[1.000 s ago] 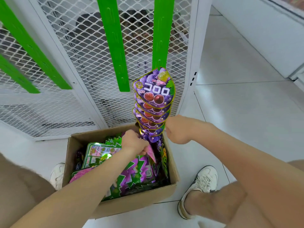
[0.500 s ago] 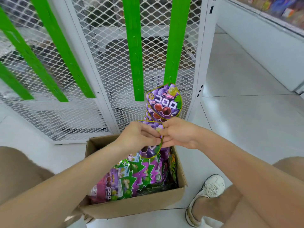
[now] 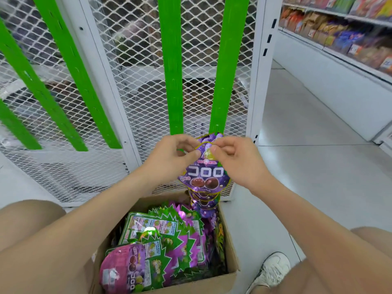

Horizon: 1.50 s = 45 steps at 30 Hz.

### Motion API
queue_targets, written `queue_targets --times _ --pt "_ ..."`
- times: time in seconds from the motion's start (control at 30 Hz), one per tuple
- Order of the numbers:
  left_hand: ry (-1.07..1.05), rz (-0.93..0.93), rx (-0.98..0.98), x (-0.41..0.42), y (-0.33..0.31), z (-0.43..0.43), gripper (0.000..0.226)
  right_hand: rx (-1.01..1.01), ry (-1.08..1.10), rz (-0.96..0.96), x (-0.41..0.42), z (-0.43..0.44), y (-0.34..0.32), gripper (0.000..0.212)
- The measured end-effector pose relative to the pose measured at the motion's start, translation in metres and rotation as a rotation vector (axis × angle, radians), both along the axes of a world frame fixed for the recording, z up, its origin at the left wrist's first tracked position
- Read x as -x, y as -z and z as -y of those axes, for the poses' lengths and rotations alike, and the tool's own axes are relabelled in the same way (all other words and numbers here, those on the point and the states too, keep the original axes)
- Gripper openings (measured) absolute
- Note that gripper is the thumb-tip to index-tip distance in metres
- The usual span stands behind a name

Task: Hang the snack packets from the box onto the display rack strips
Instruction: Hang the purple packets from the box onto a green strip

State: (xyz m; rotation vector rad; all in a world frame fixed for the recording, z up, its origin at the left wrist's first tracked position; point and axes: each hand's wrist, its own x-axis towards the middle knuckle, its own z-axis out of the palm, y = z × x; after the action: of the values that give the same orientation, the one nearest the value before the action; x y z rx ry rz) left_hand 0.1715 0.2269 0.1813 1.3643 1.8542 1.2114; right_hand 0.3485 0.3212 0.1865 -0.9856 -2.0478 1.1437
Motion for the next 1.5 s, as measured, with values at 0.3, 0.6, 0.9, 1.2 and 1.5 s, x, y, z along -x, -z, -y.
queue_targets --times 0.3,0.6,0.9,1.2,1.5 --pt "0.112 -0.056 -0.066 -0.008 -0.034 -0.069 0.067 -0.229 0.288 -0.120 0.017 -0.054 -0.023 0.010" --pt "0.107 0.221 -0.126 -0.006 -0.029 -0.089 0.008 -0.248 0.358 -0.104 0.028 -0.057 -0.026 0.031" --pt "0.065 0.313 -0.140 -0.004 -0.024 -0.084 0.019 -0.266 0.338 -0.065 0.022 -0.054 -0.017 0.044" --pt "0.124 -0.016 -0.171 0.007 -0.015 -0.076 0.032 -0.388 0.238 0.236 0.011 -0.065 -0.011 0.034" --pt "-0.235 -0.600 -0.022 0.010 0.029 -0.038 0.029 -0.226 0.101 0.291 0.022 -0.071 0.001 0.011"
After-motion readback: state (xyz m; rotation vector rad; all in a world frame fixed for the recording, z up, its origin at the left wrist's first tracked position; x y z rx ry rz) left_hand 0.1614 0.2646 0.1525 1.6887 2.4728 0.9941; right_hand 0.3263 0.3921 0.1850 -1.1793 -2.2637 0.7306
